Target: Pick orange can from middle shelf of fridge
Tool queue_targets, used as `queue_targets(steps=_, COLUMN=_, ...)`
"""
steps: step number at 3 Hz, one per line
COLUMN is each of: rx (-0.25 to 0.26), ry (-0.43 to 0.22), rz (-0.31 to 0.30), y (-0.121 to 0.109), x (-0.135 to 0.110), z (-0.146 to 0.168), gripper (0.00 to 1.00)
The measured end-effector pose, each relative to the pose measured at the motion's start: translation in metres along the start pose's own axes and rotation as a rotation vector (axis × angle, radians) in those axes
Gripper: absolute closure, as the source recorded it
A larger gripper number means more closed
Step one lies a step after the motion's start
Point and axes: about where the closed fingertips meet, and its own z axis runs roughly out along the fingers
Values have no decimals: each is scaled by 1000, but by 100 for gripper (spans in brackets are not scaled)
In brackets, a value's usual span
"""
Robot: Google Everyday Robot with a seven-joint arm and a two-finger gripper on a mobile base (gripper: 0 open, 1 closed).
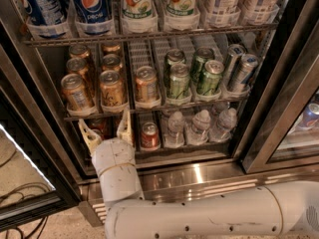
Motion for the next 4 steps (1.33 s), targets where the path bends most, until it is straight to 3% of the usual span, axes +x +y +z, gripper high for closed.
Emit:
queue_targets(steps=1, rx=35, ry=-11, rz=-28, y=-6, x=1, z=7, gripper=35)
queue_targets(steps=3, rx=96, ry=-48, rz=-82, y=-22, x=-5, z=27, gripper=33)
queue_targets(steps=4, rx=97, ry=-53, rz=-93, y=-27, x=-7, z=39, gripper=28)
